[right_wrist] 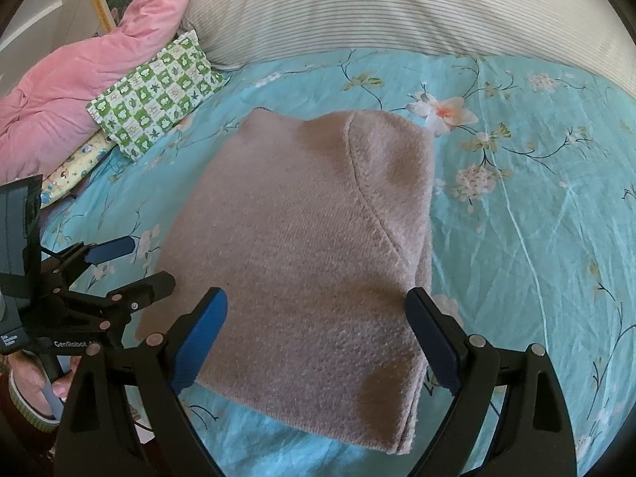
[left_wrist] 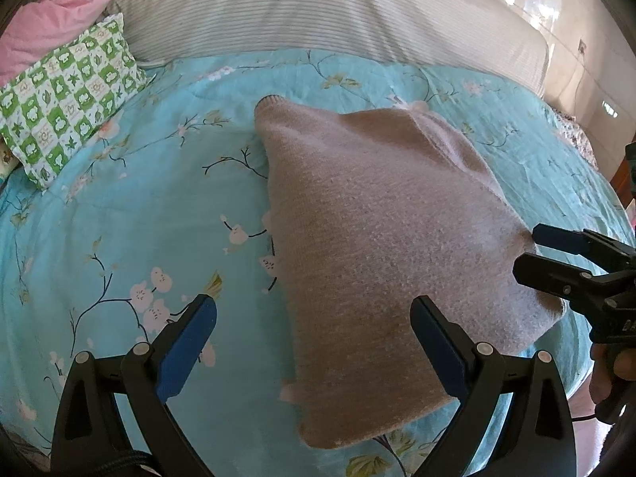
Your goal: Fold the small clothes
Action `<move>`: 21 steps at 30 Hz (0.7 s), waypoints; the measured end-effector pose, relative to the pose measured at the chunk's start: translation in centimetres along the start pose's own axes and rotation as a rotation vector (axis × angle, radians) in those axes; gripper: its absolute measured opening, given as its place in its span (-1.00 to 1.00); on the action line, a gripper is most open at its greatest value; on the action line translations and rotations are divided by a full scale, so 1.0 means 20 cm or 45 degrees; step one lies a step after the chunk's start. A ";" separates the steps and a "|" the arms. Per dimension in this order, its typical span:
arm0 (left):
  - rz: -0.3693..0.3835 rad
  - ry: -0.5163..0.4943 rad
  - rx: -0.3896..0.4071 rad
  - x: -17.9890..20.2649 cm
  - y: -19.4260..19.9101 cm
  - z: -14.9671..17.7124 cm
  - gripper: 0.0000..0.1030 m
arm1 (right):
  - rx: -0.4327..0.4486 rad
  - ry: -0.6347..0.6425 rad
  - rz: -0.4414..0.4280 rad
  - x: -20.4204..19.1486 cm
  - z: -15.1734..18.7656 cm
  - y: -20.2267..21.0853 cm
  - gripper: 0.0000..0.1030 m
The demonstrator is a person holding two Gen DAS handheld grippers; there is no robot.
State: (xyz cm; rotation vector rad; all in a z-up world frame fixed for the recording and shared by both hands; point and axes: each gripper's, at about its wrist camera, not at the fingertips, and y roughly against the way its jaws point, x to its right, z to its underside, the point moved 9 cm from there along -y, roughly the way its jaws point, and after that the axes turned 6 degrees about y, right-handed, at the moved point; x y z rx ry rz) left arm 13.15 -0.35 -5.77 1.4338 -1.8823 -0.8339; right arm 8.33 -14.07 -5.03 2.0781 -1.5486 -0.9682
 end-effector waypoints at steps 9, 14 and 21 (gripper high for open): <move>0.010 -0.010 -0.001 0.02 0.01 0.01 0.91 | -0.001 0.000 -0.001 0.00 0.00 0.00 0.77; 0.016 -0.014 -0.002 0.02 0.01 0.00 0.91 | -0.013 0.010 0.008 0.00 0.01 0.00 0.77; 0.033 -0.012 0.000 0.03 0.01 0.00 0.91 | -0.044 0.040 0.052 0.01 0.02 -0.01 0.77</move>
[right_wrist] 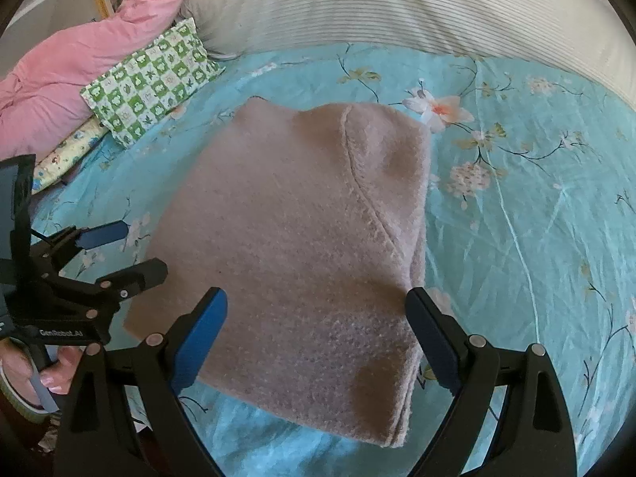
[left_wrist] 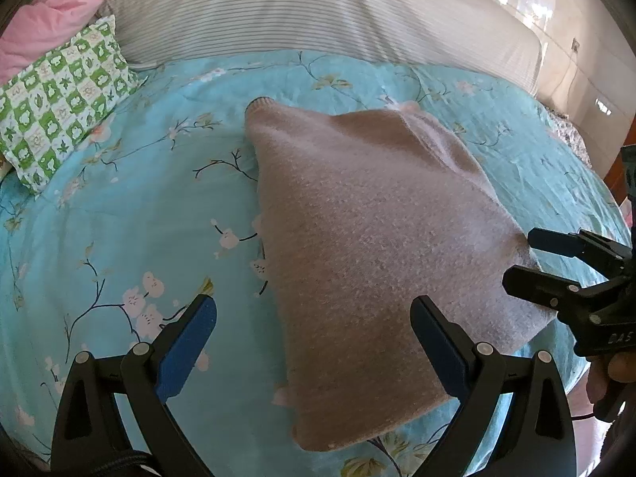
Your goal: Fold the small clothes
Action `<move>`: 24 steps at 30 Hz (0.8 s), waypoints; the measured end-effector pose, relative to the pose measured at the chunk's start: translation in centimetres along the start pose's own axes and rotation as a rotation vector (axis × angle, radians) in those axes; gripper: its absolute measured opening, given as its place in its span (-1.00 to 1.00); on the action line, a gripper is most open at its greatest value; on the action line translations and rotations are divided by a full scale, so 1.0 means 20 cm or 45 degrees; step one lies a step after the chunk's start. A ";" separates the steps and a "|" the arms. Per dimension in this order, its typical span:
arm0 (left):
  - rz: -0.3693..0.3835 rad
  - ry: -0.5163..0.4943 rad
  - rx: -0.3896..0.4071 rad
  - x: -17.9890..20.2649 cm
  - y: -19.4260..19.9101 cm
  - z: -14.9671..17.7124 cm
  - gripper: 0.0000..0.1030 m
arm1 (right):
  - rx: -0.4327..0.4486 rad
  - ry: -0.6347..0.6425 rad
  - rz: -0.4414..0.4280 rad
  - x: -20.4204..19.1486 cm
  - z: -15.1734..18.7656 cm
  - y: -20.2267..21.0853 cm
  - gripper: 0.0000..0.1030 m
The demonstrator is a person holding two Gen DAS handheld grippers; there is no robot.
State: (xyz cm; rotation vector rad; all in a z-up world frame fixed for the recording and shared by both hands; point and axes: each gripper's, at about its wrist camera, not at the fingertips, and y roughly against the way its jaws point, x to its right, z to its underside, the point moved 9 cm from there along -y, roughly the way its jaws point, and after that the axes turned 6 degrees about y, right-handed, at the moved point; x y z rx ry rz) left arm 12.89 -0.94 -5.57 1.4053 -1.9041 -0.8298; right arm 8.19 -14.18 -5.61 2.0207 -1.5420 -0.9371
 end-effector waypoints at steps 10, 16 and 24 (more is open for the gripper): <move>0.010 0.002 0.005 0.00 0.01 0.00 0.91 | -0.009 -0.014 0.018 0.02 0.00 -0.01 0.77; 0.014 0.000 0.012 0.00 0.02 -0.01 0.91 | -0.007 -0.008 0.016 0.02 0.00 -0.01 0.77; 0.014 0.008 0.014 0.00 0.03 0.00 0.91 | -0.007 -0.004 0.015 0.01 -0.01 -0.01 0.77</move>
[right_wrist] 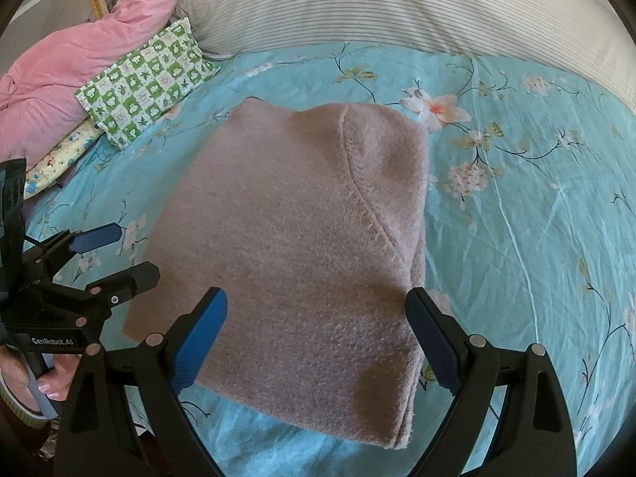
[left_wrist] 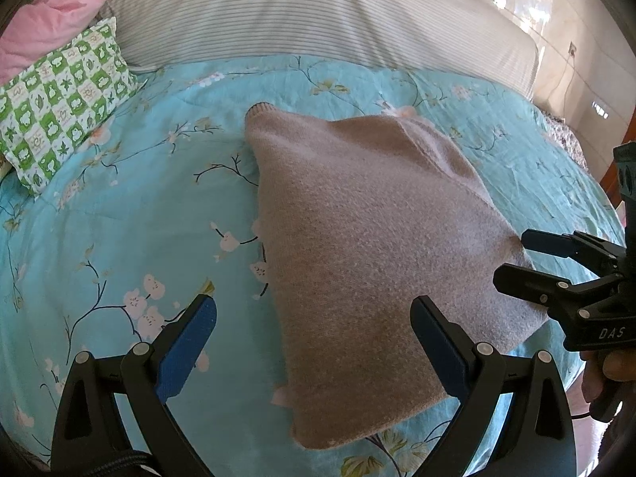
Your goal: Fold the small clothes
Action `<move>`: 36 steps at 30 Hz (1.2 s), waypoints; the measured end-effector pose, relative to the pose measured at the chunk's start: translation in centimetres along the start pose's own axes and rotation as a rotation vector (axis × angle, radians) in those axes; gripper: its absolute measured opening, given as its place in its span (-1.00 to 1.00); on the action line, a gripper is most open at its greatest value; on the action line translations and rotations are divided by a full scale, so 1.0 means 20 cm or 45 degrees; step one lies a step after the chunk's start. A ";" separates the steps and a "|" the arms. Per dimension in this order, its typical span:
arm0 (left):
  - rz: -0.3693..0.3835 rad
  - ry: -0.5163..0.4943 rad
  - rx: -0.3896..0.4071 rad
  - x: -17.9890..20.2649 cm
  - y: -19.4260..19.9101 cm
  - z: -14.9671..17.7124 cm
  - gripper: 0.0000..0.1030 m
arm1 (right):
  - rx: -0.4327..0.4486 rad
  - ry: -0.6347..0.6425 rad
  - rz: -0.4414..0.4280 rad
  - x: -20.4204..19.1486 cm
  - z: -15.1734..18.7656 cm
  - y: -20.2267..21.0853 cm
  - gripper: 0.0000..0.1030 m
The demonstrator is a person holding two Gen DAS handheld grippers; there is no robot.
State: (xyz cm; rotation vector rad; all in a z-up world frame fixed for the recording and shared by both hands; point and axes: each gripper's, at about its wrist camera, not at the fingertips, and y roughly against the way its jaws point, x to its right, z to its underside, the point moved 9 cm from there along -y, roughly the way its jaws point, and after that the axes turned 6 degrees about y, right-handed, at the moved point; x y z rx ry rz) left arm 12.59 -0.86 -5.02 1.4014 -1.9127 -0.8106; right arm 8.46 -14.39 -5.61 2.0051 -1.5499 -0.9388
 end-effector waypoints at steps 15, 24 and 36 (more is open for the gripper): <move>0.002 0.001 0.010 0.01 0.01 -0.01 0.91 | 0.001 0.000 0.001 0.00 -0.01 0.00 0.77; 0.002 -0.003 0.013 0.02 0.01 -0.01 0.91 | 0.002 0.001 -0.002 0.00 0.00 0.01 0.77; -0.002 -0.004 0.018 0.02 0.02 -0.02 0.91 | 0.002 -0.001 -0.001 -0.01 -0.01 0.01 0.77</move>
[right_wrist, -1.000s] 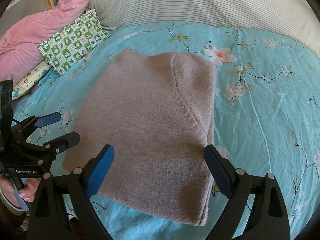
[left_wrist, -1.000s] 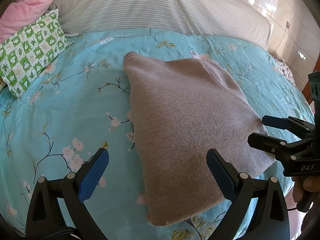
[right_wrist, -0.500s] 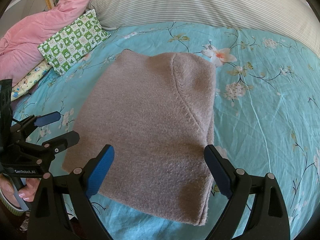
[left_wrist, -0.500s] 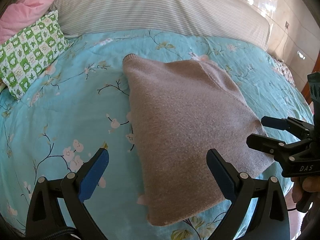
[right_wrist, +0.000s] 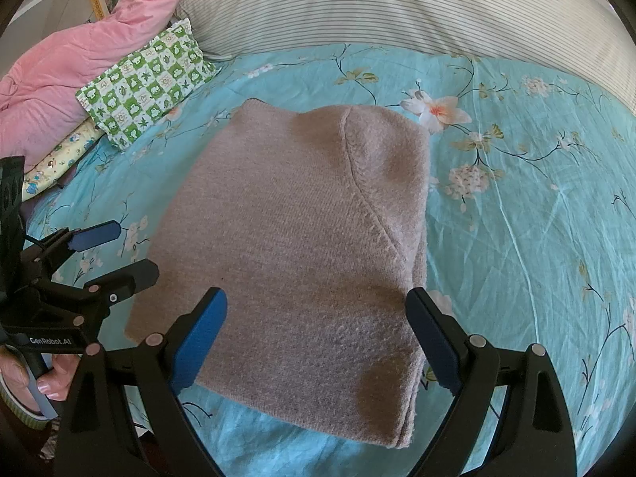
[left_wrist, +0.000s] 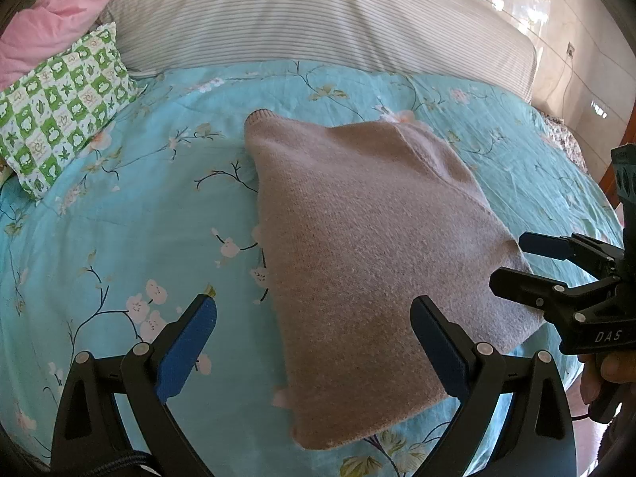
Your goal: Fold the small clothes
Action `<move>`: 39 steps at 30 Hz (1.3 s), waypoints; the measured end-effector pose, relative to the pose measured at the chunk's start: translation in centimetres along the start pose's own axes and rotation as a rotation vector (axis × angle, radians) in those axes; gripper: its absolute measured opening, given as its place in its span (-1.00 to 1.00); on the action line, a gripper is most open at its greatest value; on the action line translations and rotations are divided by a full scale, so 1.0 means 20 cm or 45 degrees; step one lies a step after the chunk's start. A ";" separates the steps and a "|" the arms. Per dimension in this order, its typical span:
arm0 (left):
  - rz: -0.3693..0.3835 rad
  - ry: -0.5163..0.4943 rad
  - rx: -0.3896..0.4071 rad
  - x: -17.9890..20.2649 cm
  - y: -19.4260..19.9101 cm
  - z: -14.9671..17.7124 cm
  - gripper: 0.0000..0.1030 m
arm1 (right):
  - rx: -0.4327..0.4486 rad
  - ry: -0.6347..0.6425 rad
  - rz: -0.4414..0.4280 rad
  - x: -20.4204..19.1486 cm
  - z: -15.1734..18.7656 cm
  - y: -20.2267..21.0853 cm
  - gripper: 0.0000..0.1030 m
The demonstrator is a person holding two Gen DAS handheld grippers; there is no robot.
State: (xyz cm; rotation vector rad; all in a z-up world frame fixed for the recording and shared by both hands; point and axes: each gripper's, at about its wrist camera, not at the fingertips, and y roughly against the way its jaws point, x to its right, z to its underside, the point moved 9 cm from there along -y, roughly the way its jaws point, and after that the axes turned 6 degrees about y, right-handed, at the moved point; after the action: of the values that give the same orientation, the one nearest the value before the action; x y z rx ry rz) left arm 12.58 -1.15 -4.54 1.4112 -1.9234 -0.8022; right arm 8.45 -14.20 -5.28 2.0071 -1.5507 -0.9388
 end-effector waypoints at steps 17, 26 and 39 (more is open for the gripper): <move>-0.005 -0.001 0.005 0.00 0.01 0.00 0.91 | 0.005 -0.002 -0.002 0.00 -0.01 0.01 0.77; -0.005 0.003 0.004 0.00 0.01 0.00 0.91 | 0.003 -0.003 -0.001 -0.01 -0.01 0.01 0.78; -0.001 -0.010 0.009 0.03 0.01 0.00 0.91 | 0.003 -0.006 0.003 -0.01 -0.01 0.01 0.78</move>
State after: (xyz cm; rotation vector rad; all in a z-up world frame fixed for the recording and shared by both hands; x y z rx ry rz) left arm 12.37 -1.64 -4.30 1.4149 -1.9338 -0.8029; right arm 8.40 -14.11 -5.00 2.0062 -1.5571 -0.9420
